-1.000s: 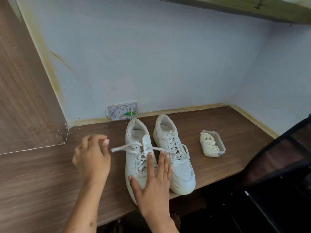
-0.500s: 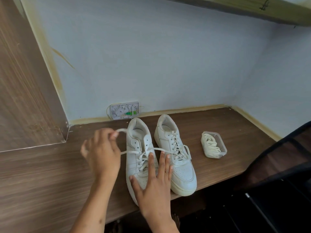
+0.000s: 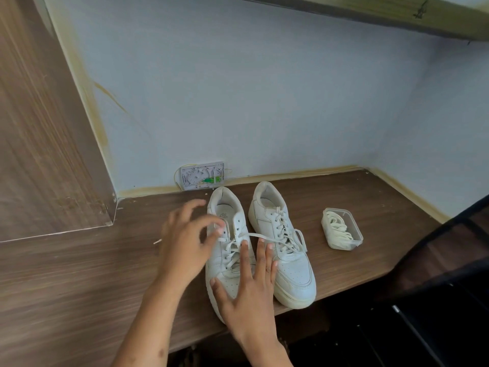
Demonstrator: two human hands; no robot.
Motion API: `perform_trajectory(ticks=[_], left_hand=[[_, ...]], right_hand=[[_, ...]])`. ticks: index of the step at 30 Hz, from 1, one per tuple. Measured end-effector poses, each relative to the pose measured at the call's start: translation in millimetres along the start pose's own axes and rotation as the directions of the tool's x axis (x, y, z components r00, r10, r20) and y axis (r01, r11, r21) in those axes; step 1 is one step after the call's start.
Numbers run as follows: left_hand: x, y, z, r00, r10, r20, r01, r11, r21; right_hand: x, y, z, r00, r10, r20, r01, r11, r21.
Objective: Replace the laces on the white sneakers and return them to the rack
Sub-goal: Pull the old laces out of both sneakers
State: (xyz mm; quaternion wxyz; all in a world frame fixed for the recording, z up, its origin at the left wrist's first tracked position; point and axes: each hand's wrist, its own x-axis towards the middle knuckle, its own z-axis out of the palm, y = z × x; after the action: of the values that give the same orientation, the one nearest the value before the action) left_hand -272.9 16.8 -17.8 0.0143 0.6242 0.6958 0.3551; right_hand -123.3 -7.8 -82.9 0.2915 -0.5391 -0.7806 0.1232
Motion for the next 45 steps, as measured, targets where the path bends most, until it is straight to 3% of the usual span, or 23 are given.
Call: perform_trajectory(ticks=[3,10,13,16,21,26,30,36,42,45], left_hand=[[-1,15,14,0.994,0.075,0.074,-0.084,0.988,0.126],[-9,36,23,0.999,0.013,-0.036,0.004,0.899,0.438],[-11,41,31,0.999,-0.001,-0.042,0.023,0.855,0.519],[-7,36,34,0.993,-0.113,-0.012,0.101,0.830,0.548],[1,17,26,0.999,0.006,0.047,-0.027,0.885,0.465],[4,24,26,1.000,-0.006,-0.006,0.008,0.901,0.433],[3,30,34,0.995,0.026,0.092,-0.065,0.891,0.450],[6,15,34,0.977,-0.024,0.213,-0.008,0.989,0.149],[3,10,22,0.992,0.121,0.045,-0.124,0.989,0.085],[2,6,6,0.999,0.015,-0.043,-0.019,0.995,-0.096]], right_hand=[[2,4,-4,0.998,-0.044,0.045,0.046,0.998,-0.035],[3,4,-4,0.999,-0.027,0.034,0.028,0.999,-0.026],[4,2,-9,0.997,-0.015,0.073,0.014,1.000,0.020],[3,0,-11,0.996,-0.002,0.094,-0.001,1.000,0.026],[4,-1,-3,0.999,0.001,0.040,-0.002,0.999,0.032],[4,-1,1,1.000,0.021,-0.019,-0.019,0.996,0.084],[3,-2,0,1.000,0.012,-0.025,-0.009,0.994,0.110],[4,-4,4,0.999,0.035,-0.041,-0.031,0.996,0.083],[4,-5,1,0.999,0.039,-0.034,-0.035,0.995,0.092],[2,-7,2,0.998,0.055,-0.010,-0.054,0.995,0.081]])
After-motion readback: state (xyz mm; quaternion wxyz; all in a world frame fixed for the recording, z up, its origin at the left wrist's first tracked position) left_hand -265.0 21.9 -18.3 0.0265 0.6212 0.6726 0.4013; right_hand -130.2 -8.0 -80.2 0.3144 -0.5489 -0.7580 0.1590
